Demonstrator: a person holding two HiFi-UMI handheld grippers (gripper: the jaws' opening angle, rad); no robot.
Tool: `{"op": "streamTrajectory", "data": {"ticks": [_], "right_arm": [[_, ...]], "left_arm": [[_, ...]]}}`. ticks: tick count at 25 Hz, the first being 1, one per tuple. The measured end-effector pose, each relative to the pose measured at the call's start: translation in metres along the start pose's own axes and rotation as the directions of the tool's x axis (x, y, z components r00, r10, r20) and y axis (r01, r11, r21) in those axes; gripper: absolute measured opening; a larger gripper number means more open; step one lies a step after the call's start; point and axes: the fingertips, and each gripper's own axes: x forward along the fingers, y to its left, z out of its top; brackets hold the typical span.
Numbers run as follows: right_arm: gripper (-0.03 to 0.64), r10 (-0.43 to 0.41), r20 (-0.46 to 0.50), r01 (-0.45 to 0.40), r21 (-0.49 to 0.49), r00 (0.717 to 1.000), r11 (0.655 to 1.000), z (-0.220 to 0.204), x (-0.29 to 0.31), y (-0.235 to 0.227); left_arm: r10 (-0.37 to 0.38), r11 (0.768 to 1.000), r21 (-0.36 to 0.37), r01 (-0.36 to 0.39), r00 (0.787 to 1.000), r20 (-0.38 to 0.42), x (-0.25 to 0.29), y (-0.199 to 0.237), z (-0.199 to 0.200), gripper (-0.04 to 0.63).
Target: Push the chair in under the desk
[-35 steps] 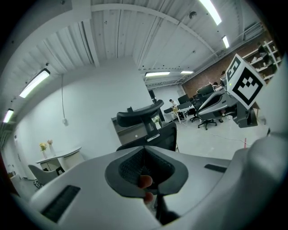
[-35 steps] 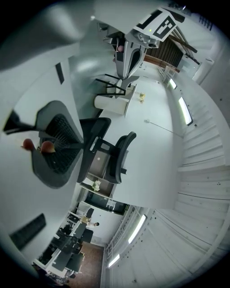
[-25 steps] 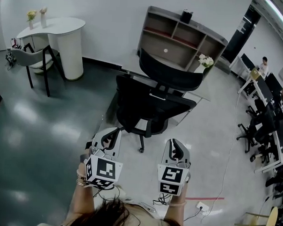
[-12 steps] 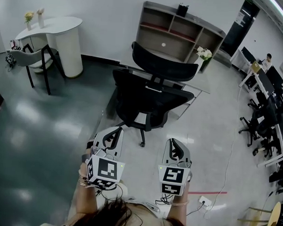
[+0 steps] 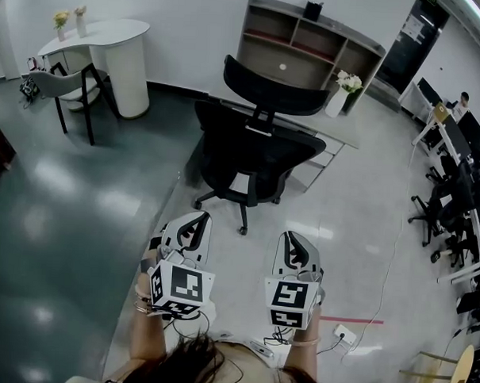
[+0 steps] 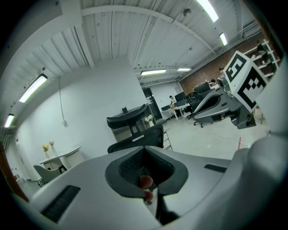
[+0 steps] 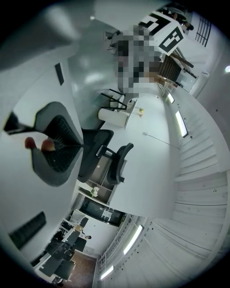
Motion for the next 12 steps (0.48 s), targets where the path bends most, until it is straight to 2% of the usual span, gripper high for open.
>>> {"op": "streamTrajectory", "data": {"ticks": [12], "right_arm": [[0.032,0.048,0.014,-0.048,-0.001,0.999,0.999,-0.034,-0.055,0.001]], "left_arm": [[0.022,0.999,0.027,-0.021,0.999,-0.035,-0.043,-0.052,0.002,0.012]]}}
